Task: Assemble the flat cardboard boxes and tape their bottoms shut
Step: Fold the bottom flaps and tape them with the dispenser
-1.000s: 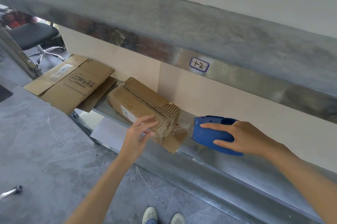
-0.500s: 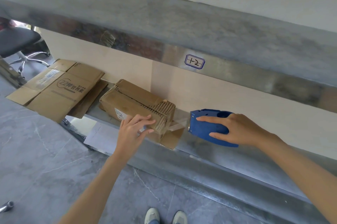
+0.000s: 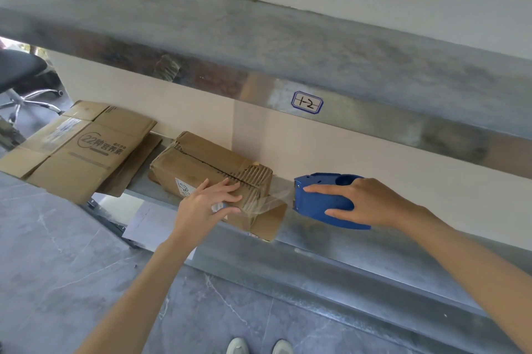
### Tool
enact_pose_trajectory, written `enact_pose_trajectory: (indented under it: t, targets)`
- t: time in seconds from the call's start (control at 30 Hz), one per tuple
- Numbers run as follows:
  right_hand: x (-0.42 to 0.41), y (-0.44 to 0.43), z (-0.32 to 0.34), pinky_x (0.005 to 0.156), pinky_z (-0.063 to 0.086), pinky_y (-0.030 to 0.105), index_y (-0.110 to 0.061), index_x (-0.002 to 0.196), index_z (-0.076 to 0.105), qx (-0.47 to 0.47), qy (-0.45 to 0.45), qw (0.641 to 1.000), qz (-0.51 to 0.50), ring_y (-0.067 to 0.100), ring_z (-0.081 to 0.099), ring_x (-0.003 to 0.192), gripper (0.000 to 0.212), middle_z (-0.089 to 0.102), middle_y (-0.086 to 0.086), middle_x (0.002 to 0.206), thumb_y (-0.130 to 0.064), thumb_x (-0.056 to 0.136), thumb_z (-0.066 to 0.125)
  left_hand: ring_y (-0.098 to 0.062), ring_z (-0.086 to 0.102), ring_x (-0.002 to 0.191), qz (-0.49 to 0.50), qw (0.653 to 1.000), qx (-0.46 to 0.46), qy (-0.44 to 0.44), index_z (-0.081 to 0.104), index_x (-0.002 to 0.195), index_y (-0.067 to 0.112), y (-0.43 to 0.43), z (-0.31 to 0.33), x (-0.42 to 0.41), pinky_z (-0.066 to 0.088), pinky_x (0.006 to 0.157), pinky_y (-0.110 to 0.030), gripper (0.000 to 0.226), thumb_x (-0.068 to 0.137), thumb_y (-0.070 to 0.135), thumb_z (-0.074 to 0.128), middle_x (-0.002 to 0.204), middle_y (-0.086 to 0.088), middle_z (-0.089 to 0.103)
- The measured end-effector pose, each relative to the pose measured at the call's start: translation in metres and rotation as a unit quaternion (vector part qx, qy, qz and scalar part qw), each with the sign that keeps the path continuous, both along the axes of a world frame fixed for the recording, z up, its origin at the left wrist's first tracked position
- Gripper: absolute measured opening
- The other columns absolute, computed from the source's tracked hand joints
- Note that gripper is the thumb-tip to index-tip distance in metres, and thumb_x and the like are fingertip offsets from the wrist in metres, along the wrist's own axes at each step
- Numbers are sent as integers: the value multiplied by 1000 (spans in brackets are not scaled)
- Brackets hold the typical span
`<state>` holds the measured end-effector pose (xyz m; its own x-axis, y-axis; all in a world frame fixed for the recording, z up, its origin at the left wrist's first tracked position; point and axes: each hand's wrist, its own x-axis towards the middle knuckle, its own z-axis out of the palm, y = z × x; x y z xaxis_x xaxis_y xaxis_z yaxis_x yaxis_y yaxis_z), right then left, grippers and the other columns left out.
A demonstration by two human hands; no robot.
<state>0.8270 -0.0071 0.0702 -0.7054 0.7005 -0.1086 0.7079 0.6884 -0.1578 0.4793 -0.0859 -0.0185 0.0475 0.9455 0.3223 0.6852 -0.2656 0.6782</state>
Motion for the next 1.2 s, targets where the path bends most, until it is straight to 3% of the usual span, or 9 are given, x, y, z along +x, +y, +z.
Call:
enact_pose_trajectory:
  t: [0.13,0.23,0.43,0.57,0.67,0.77,1.03,1.13,1.2]
  targets:
    - [3,-2,0,56,28,13,-83,128,8,-7,8,1000,-2,6,38,55,59,46,-10,58,-54,96,48,11,42,131,-30,999,-23,1,75,105,35,3,-2,-9,20,119,-22,21,85,35,69,128,24,61]
    - [3,-4,0,56,29,12,-82,128,8,-8,10,1000,-1,6,37,52,59,40,-11,54,-53,96,48,14,40,131,-19,999,-17,26,73,105,37,2,-4,-8,17,120,-22,28,78,41,78,129,29,57]
    - [-1,-4,-1,54,27,13,-82,128,7,3,13,1000,-5,5,37,52,59,40,-11,54,-55,96,48,-3,52,126,35,999,22,-2,72,88,19,0,-15,14,18,121,-37,35,62,34,89,121,13,66]
    - [1,-4,1,55,31,12,-81,130,11,-4,12,1000,-6,5,38,49,59,37,-11,49,-54,95,50,-2,53,125,-2,1000,17,5,76,95,21,4,-12,2,29,118,-43,31,66,24,88,122,15,66]
    - [2,-5,2,53,29,13,-81,130,11,-5,9,1000,-6,5,39,49,59,37,-11,49,-54,95,49,0,53,125,-18,1000,6,0,77,99,24,7,-7,-4,28,118,-36,33,68,18,87,123,17,65]
    - [3,-6,0,54,30,13,-81,130,9,-8,4,1000,-8,7,39,49,59,39,-10,51,-54,96,49,6,53,122,-8,1000,5,-8,77,97,26,5,-7,-2,23,118,-27,34,66,27,89,123,22,64]
    - [4,-7,0,54,27,14,-83,128,5,-13,-5,1000,-5,6,37,52,60,46,-10,59,-55,96,47,4,54,122,-19,1000,7,7,78,96,29,8,-1,-6,28,116,-24,25,74,19,83,121,22,65]
    - [5,-7,0,54,29,16,-83,129,3,-16,-7,1000,-4,9,38,52,60,49,-5,60,-55,97,46,-2,54,124,-20,999,0,37,75,100,27,7,1,-5,19,117,-19,29,76,13,83,127,21,62]
    - [5,-6,0,55,34,16,-83,127,0,-10,-8,1000,-1,11,40,53,62,52,0,61,-54,97,45,-8,53,127,-13,997,1,71,71,101,24,4,2,1,11,119,-23,31,74,21,85,133,15,59]
